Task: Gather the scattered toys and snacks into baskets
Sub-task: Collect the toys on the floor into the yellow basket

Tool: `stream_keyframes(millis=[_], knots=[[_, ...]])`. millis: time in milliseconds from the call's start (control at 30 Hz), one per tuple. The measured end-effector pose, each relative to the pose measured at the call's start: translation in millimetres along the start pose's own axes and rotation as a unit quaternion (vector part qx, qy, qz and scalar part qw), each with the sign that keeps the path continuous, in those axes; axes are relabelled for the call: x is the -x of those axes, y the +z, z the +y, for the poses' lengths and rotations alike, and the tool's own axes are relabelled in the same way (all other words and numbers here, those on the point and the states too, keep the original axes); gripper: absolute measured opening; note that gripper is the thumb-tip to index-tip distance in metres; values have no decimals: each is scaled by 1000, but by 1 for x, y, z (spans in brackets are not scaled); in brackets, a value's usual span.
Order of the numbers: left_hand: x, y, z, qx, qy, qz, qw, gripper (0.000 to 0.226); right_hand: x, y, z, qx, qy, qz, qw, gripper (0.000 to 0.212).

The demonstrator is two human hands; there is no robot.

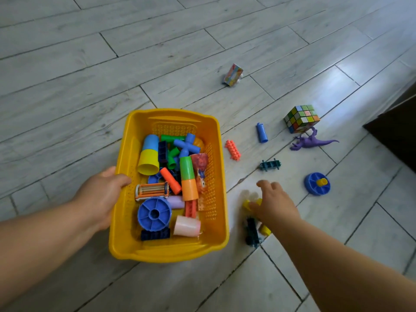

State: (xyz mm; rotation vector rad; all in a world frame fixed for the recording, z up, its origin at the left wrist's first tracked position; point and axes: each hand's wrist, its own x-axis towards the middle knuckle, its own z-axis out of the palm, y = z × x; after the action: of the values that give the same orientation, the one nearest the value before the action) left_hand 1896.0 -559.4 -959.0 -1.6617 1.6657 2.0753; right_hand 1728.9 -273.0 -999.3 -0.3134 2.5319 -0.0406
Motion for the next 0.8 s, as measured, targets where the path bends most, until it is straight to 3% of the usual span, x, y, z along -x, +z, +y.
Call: stream_keyframes(millis=[67,333,467,633,800], knots=[[3,3,0,1,-2,1,1000,20,-1,13,11,36,7,-30,999,56],[13,13,2,0,-3,-1,1000,21,-4,22,6,59,-22,-7,998,39],[14,17,5,-2,-5,-6,1000,21,-4,-1,-8,-32,-64,93,993,36],[12,23,11,2,2,-1,1000,22,8,-52,-68,-211,-132,251,935,33],[12,23,16,10,13,10,1000,21,33,-54,-113,-168,-258,289,907,32]])
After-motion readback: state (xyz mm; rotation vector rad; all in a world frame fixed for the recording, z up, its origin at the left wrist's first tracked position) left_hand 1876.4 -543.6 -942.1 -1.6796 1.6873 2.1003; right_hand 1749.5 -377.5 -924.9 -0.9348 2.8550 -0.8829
